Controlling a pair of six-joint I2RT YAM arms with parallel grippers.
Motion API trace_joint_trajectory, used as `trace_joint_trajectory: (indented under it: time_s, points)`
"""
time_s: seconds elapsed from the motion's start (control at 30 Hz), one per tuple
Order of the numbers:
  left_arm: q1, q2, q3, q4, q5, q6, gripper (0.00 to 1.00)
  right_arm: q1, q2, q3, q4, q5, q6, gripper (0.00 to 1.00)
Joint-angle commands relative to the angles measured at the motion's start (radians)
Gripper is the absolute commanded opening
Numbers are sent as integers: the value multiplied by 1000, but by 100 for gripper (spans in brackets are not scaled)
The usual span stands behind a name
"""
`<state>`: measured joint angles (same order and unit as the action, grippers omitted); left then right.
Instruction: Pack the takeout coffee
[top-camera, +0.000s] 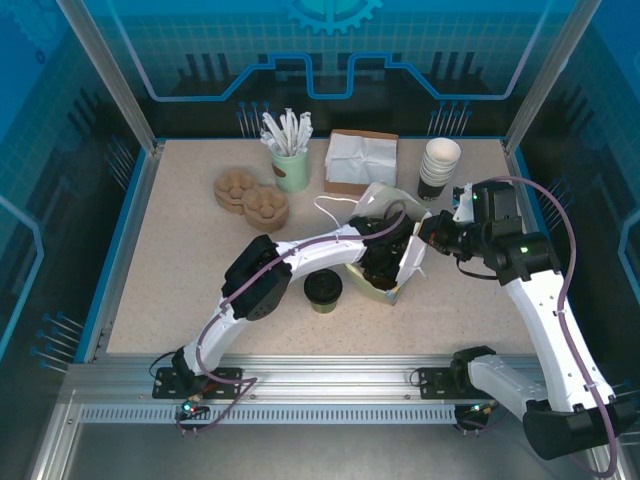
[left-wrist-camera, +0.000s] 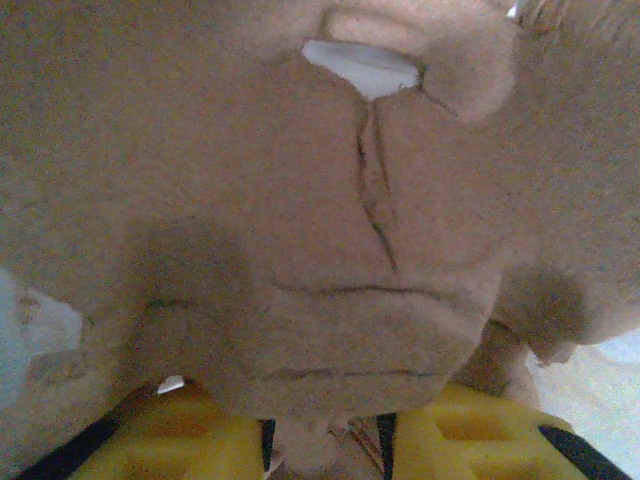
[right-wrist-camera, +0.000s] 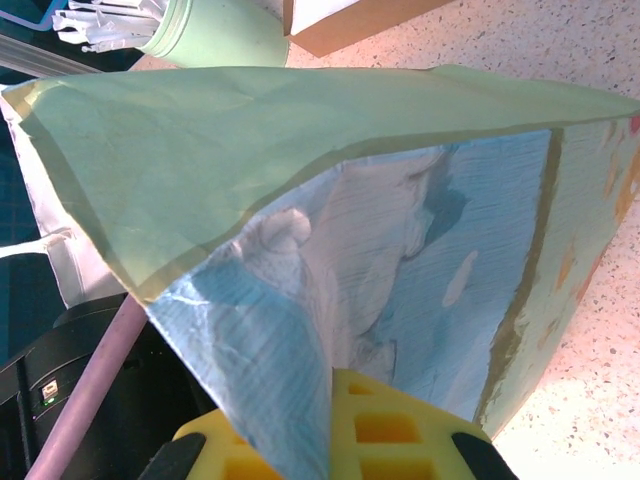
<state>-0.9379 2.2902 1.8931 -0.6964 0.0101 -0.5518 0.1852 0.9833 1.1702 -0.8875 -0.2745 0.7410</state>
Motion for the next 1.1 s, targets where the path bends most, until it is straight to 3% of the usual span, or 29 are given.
trace_joint_trajectory:
  time_s: [0.0, 0.23, 0.73, 1.07]
  points:
    - [13, 41, 15, 13, 22, -13, 35, 19, -6, 18, 21, -60, 5, 0]
    - [14, -59, 14, -6, -7, 5, 38, 19, -15, 58, -3, -37, -30, 0]
    - [-10, -421, -149, 9, -67, -22, 41, 16, -3, 63, -37, 64, -79, 0]
    - [-14, -486, -144, 16, -61, -34, 42, 16, -9, 69, -30, 64, -98, 0]
